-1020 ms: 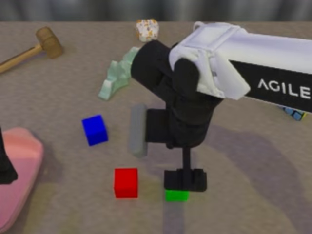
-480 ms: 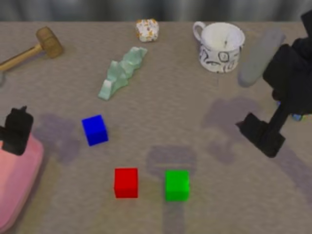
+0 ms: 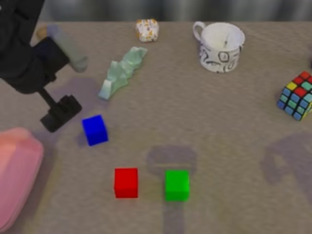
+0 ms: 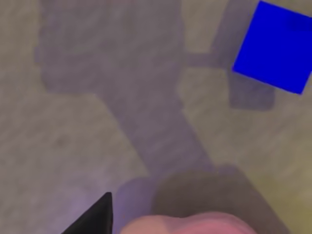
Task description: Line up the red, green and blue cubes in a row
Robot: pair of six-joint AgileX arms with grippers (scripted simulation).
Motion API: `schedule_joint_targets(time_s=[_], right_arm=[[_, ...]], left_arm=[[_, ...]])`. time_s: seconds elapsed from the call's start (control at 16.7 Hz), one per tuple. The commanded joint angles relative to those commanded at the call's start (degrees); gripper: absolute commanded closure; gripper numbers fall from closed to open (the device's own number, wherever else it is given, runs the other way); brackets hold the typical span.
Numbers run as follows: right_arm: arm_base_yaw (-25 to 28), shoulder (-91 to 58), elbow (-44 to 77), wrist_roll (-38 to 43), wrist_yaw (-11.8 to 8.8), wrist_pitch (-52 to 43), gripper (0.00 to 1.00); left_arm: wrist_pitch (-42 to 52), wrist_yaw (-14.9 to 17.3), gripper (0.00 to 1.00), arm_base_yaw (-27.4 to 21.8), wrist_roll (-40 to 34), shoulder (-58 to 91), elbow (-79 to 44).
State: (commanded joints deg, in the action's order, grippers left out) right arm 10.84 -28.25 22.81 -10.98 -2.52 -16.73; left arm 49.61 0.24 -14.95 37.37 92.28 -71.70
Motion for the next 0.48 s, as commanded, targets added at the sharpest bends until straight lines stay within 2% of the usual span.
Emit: schedule_joint_targets(time_s=[0.24, 0.48], right_arm=[[-6.15, 15.97, -13.68, 6.1, 1.14, 9.35, 0.0], [-9.7, 26.34, -21.52, 10.21, 2.26, 15.61, 0.0]], left_arm=[[8.93, -0.01, 0.0, -3.07, 7.02, 17.21, -13.77], [14.07, -0.09, 0.0, -4.93, 11.28, 27.04, -22.45]])
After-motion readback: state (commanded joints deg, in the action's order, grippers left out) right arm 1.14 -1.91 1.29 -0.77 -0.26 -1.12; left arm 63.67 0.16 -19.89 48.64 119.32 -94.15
